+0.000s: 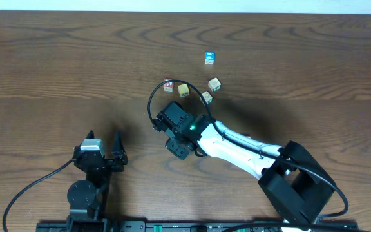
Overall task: Lift 5 blocks
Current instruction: 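Lower the right gripper and grasp the green-topped 7 L block, then lift the 7 block and carry it right toward the block row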
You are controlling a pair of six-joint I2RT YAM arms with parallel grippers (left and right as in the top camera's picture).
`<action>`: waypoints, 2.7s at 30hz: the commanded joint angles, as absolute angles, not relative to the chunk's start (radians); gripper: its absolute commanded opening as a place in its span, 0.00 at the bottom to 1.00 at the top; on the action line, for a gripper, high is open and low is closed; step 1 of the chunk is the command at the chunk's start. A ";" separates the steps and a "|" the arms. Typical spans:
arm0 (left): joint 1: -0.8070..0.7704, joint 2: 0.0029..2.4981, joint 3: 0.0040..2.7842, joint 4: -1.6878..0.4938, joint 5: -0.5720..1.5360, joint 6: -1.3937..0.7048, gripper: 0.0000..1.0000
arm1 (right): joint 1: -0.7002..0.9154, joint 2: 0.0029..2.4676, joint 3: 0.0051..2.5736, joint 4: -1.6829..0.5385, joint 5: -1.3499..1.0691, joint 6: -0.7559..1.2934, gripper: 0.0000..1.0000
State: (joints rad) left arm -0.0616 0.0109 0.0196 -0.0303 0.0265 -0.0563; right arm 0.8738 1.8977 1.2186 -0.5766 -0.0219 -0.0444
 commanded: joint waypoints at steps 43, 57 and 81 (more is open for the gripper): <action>-0.057 0.006 0.004 -0.071 0.007 -0.065 0.71 | 0.910 1.973 1.230 -0.575 0.002 -0.012 0.31; -0.057 0.006 0.004 -0.071 0.007 -0.065 0.71 | 0.911 1.977 1.241 -0.569 0.049 0.003 0.42; -0.057 0.006 0.004 -0.071 0.007 -0.065 0.71 | 0.911 1.977 1.271 -0.567 0.056 0.004 0.26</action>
